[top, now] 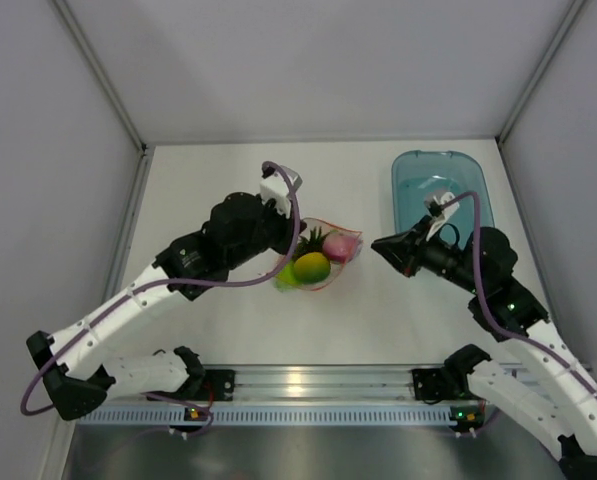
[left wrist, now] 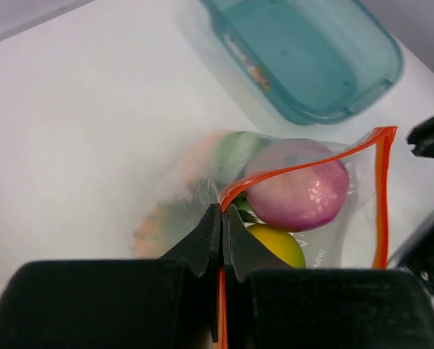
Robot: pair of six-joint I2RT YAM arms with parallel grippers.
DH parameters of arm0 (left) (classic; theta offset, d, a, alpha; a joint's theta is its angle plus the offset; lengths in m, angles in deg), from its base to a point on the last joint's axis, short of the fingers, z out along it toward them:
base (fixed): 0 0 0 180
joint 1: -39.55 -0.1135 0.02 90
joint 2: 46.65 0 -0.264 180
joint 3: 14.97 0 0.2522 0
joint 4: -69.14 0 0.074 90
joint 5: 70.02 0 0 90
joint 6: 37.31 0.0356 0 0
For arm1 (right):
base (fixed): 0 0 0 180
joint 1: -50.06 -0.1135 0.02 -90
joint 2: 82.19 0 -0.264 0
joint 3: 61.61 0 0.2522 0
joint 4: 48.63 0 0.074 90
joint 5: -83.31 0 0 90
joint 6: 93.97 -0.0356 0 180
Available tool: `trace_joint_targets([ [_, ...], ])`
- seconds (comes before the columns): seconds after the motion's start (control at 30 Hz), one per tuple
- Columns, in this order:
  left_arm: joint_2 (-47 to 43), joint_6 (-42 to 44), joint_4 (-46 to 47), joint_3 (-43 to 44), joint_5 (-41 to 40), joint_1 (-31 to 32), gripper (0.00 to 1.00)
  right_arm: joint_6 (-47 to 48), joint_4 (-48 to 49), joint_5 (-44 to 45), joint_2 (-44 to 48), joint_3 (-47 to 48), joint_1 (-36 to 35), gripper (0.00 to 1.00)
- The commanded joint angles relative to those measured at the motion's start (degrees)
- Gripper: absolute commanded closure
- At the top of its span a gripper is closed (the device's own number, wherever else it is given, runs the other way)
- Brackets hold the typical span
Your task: Open the zip-top bag and remove the fake food
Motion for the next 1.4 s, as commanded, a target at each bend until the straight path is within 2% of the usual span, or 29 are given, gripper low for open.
trace_joint_targets([
  [0.0, 0.2, -7.4, -3.8, 2.2, -18.6, -0.4, 1.0, -6.0, 6.8, 4.4, -4.5, 2.0, -0.5, 0.86],
  [0.03, 0.5, -8.5, -3.8, 1.7, -19.7, -0.4, 1.0, -7.8, 6.7, 4.8, -5.5, 2.7, -0.5, 0.83],
  [0.23, 5.4, -21.1, -2.6, -0.2, -25.3, -0.4, 1.0, -17.2, 9.8, 6.6, -10.2, 1.2, -0.5, 0.8],
  [0.33, 7.5, -24.4, 0.4, -1.6, -26.5, -0.3, 1.0, -18.8, 11.8, 6.0, -11.7, -0.1, -1.6, 0.8],
  [0.37, 8.7, -26.3, 0.6, -1.6, -27.0, -0.3, 1.0, -18.8, 12.2, 6.0, -12.4, -0.3, -2.0, 0.77],
  [0.6, 10.4, -30.1, 5.9, -4.1, -23.2, -0.3, 1.0, -18.2, 13.1, 11.1, -16.4, -1.7, -7.4, 0.67],
  [0.87, 6.2, -37.1, 13.7, -12.5, -22.0, -0.3, 1.0, -23.6, 25.2, 15.3, -25.6, -5.1, -10.7, 0.47],
  [1.03, 3.3, -38.4, 16.7, -15.8, -22.1, -0.3, 1.0, -24.7, 29.6, 15.7, -32.9, -4.4, -12.2, 0.39],
  [1.07, 3.1, -38.2, 16.7, -15.8, -21.9, -0.3, 1.0, -24.8, 29.9, 16.8, -34.5, -4.3, -12.8, 0.34],
  [1.37, 2.5, -40.9, 19.2, -17.2, -18.3, -0.3, 1.0, -31.5, 35.4, 23.3, -41.2, -5.2, -15.9, 0.3],
])
